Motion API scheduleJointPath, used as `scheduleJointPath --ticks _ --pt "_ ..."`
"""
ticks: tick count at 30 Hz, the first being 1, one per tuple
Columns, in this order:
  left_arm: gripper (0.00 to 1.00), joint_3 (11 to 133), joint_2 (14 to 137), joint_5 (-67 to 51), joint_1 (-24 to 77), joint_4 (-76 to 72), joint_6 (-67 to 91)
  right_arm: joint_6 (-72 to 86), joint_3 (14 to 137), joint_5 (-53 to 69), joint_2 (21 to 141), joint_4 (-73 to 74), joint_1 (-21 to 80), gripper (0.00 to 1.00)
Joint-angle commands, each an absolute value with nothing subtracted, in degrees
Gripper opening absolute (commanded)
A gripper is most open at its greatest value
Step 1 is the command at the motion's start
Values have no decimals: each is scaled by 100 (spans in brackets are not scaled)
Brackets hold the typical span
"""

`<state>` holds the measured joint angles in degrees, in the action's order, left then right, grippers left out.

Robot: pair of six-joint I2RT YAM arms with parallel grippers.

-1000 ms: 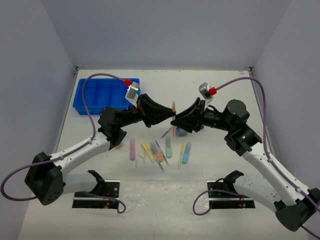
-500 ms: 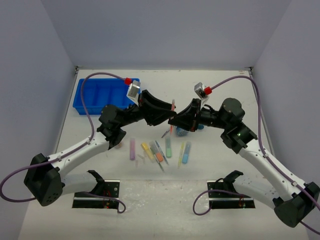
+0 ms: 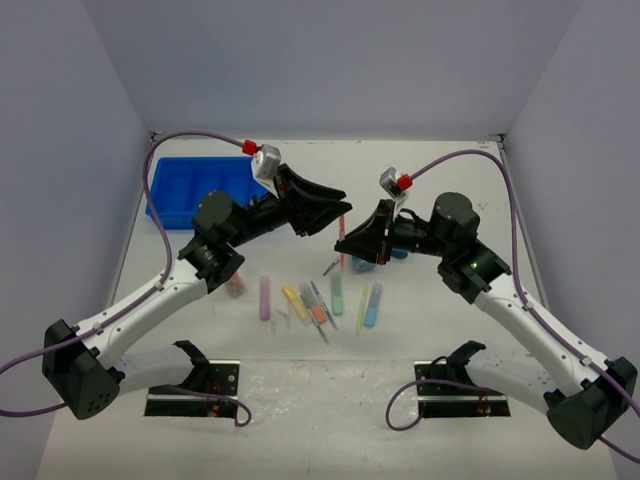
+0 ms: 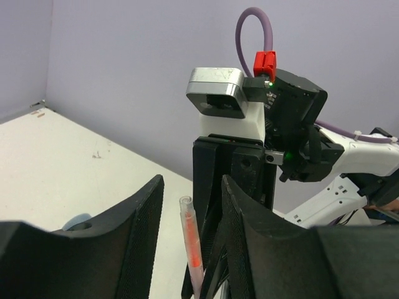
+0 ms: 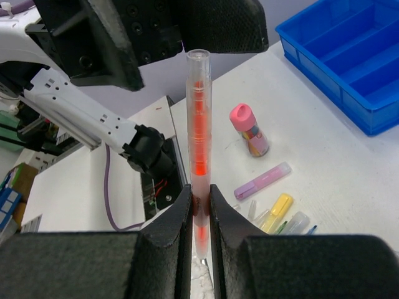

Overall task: Sort the stationery into containers
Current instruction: Close the pen cap on the pen.

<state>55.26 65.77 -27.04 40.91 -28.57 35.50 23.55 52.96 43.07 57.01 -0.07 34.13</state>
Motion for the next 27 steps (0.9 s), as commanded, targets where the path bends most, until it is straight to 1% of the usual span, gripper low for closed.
scheduleJointPath --ticks 1,3,6,8,12,17,19,27 --pt "33 5832 6709 -2644 4097 -2586 3347 2224 5650 4423 5695 -18 3445 0" --pt "33 5845 6739 -2680 4098 -2584 3373 2224 5684 4436 5689 -18 3445 0" --pt "18 5845 6765 -2762 4096 -2608 3418 2200 5737 4378 5687 90 3445 0" --pt "10 5832 6774 -2859 4096 -2660 3478 2216 5764 4299 5693 144 3445 0" --pt "0 5730 6765 -3077 4107 -2751 3612 2292 5934 3952 5730 176 3445 0" --pt "0 5373 6657 -3163 4109 -2868 3796 2295 6460 3388 5845 251 3433 0" --pt "0 5234 6626 -3209 4131 -2935 3896 2249 6913 3260 6012 281 3408 0" --pt "0 4853 6496 -3234 4331 -3023 4104 2162 8562 3365 6825 307 3226 0"
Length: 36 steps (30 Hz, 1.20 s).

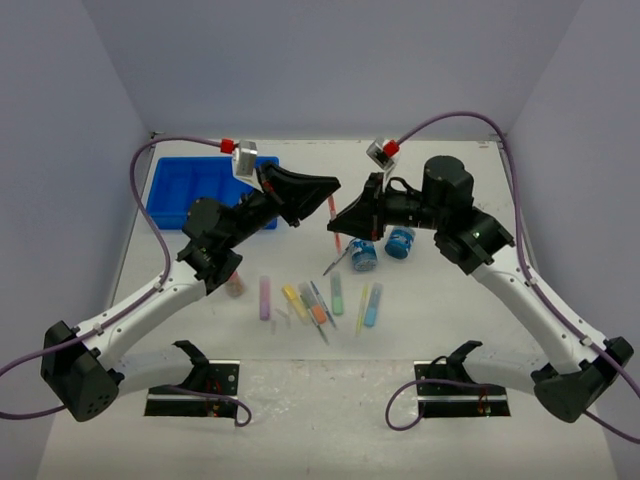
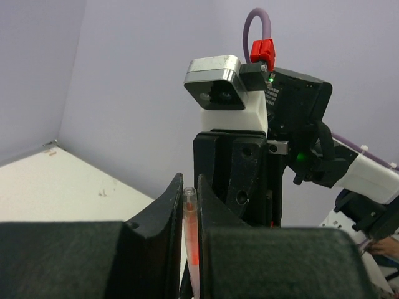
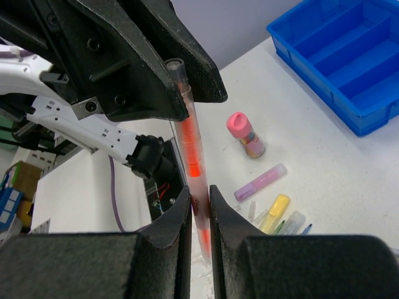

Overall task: Sort the stationery into containers
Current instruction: Close the pen cap on the pen, then place the pen in the storage box.

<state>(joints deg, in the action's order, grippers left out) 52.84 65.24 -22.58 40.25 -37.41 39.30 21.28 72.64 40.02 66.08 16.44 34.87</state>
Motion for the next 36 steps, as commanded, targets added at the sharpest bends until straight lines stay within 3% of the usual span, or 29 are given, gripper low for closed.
scheduleJointPath --ticks 1,9,19,23,25,27,28,30,32,36 --pt "0 4835 6487 -3234 4384 -3023 4104 2162 8713 3383 6897 308 3209 0" --pt "0 4666 6330 -3154 4518 -2809 4051 2194 9419 3616 7418 351 3067 0" --pt "0 5830 6167 -1673 4295 -1436 3351 2030 7292 4516 6908 -230 3067 1" --pt "0 6371 6422 -1423 4248 -1132 3188 1984 6545 4347 6682 -269 3056 50" --pt "0 6631 6538 -1278 4205 -988 3166 1962 6386 4310 6631 -240 3034 59" --pt "0 6756 6619 -1264 4116 -841 3164 1944 6232 4234 6582 -166 2956 75" --pt "0 6805 6649 -1266 4105 -826 3164 1935 6214 4228 6574 -158 2944 76" --pt "0 6960 6722 -1134 4017 -695 3103 1986 6012 4131 6460 -141 2778 90" --pt "0 7508 6980 -359 3953 -62 2682 2037 5824 3861 6222 -5 2488 99" --pt "0 8422 7745 1236 3477 989 2044 2184 5296 2998 5467 290 1995 99"
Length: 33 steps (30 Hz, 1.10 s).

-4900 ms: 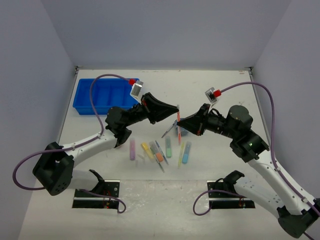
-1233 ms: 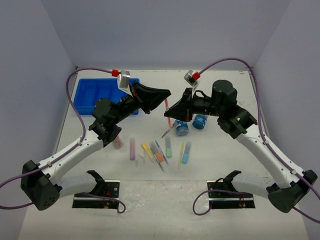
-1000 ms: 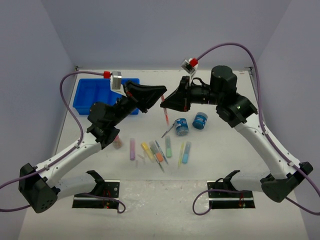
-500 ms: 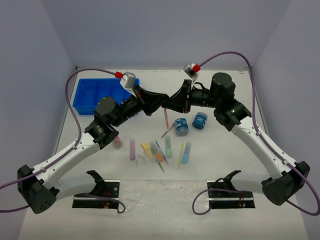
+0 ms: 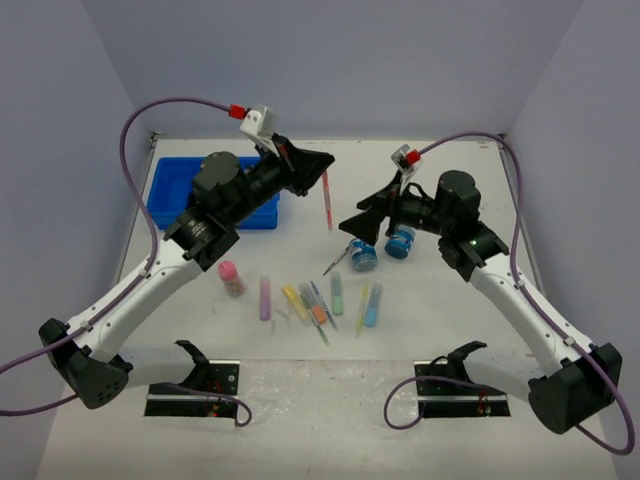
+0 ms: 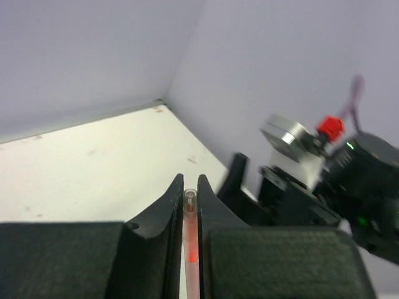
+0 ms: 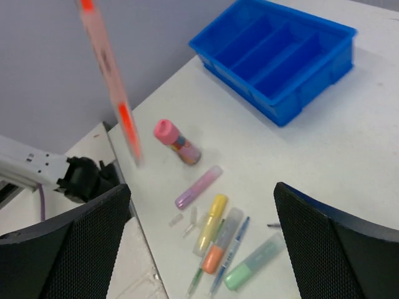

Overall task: Sort the stationery into containers
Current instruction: Place the pen in the storage box.

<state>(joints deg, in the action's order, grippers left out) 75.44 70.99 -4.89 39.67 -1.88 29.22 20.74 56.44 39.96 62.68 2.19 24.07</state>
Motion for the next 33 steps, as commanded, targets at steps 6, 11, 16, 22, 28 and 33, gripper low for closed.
scheduleJointPath --ticks 6,11,16,22,28,33 --pt "0 9525 9371 2267 2398 972 1299 2180 4904 1775 4781 510 1881 99" --pt "0 9084 9869 2132 2053 243 1121 2224 4869 1810 4895 527 1881 99" --pt "0 8543 10141 2124 1877 -453 968 2208 4889 1961 4959 514 1883 99" --pt "0 8394 10643 1756 1665 -562 1218 2285 4887 2415 5076 408 1884 99" --pt "0 8333 10839 1670 1626 -772 1309 2338 4852 2567 5142 299 1881 99" --pt "9 8411 11066 1579 1626 -514 1371 2333 4878 2593 5251 304 1881 99"
